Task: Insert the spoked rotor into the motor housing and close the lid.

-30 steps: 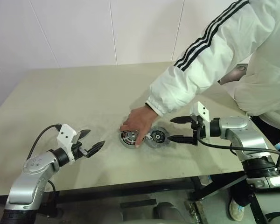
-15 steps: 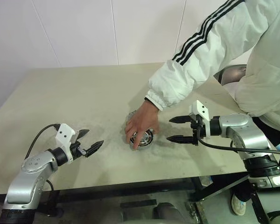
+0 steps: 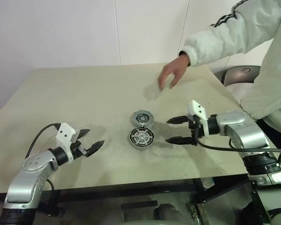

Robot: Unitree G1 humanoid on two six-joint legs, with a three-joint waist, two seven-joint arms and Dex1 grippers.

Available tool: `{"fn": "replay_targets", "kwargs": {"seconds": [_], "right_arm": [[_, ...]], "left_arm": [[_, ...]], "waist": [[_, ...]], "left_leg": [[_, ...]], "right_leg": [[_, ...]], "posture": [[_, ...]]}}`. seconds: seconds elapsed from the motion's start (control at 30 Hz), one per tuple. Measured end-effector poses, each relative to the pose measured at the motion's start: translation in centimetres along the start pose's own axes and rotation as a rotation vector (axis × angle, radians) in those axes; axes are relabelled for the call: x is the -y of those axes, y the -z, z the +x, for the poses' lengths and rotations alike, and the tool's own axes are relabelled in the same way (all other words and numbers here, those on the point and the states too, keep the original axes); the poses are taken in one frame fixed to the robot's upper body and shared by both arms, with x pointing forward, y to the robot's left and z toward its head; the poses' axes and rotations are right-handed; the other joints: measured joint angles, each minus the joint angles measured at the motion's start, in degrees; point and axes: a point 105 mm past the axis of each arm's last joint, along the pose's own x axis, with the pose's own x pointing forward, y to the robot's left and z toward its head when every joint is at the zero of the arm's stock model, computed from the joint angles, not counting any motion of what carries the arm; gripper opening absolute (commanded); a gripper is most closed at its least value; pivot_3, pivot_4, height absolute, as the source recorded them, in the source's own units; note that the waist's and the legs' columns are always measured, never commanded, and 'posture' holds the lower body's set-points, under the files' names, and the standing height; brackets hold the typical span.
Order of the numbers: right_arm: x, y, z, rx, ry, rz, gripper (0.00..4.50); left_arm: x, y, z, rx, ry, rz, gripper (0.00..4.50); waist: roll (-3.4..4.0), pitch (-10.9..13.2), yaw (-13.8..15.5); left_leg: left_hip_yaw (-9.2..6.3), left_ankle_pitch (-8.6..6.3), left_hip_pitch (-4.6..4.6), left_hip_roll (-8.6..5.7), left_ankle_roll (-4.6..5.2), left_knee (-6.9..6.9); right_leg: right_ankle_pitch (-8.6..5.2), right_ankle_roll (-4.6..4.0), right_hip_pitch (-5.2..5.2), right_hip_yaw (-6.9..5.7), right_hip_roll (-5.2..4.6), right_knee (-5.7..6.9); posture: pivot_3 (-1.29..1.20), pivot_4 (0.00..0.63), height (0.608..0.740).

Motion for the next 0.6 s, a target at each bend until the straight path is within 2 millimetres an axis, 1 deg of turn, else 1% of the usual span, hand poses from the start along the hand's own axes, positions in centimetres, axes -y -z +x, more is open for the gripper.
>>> {"fn": "replay_targets", "kwargs": {"seconds": [0.1,0.17,0.23,0.33,0.43,0.53,0.6], "right_arm": [[-0.1,-0.9,0.8,-0.032,-0.049,-0.057,4.49],[-0.2,-1.8,1.7,-0.069,-0.088,-0.119,4.49],[-0.1,-2.2,2.5,-0.129,-0.112,-0.184,4.49],[0.1,-1.6,3.7,-0.229,-0.142,-0.261,4.49],[0.2,-0.4,4.6,-0.333,-0.178,-0.363,4.49],[-0.4,-0.2,5.4,-0.375,-0.26,-0.472,4.49],[-0.8,-0.1,5.6,-0.398,-0.326,-0.576,4.49]], "left_arm": [[0.1,0.0,0.0,0.001,0.008,0.001,4.5],[0.4,0.1,-0.1,0.001,0.02,-0.003,4.5],[0.7,0.2,-0.1,0.001,0.035,0.0,4.5],[1.0,0.1,-0.1,0.004,0.043,0.004,4.5],[1.1,0.0,-0.1,0.007,0.053,0.007,4.5],[1.1,-0.2,-0.1,0.014,0.059,0.014,4.5],[1.1,-0.5,0.0,0.027,0.062,0.026,4.5]], "waist": [[0.0,0.0,0.2],[-0.01,0.0,0.1],[-0.02,0.0,0.2],[-0.03,0.0,0.3],[-0.03,0.0,0.3],[-0.03,0.0,0.2],[-0.03,0.0,0.2]], "left_leg": [[0.02,0.0,0.0,0.0,0.0,0.01],[0.0,0.0,-0.01,0.0,0.0,0.01],[0.0,0.0,-0.02,0.0,0.0,0.0],[0.0,0.0,-0.04,-0.01,-0.01,0.01],[0.01,0.0,-0.05,-0.03,-0.01,0.01],[0.0,0.0,-0.05,-0.02,-0.01,0.0],[-0.01,0.0,-0.04,-0.02,-0.01,0.0]], "right_leg": [[0.0,0.0,0.02,-0.03,0.0,0.0],[0.0,0.0,0.01,-0.03,-0.01,0.0],[0.0,0.0,0.0,-0.03,-0.02,-0.01],[0.0,-0.01,0.0,-0.06,-0.05,-0.02],[0.0,-0.01,-0.01,-0.06,-0.07,-0.03],[0.0,-0.01,-0.04,-0.06,-0.05,-0.02],[0.01,-0.01,-0.03,-0.06,-0.04,-0.02]], "posture": [[0.0,0.0,0.74],[0.0,0.0,0.74],[0.0,0.0,0.74],[0.0,0.0,0.74],[0.0,0.0,0.74],[0.0,0.0,0.74],[0.0,0.0,0.74]]}}
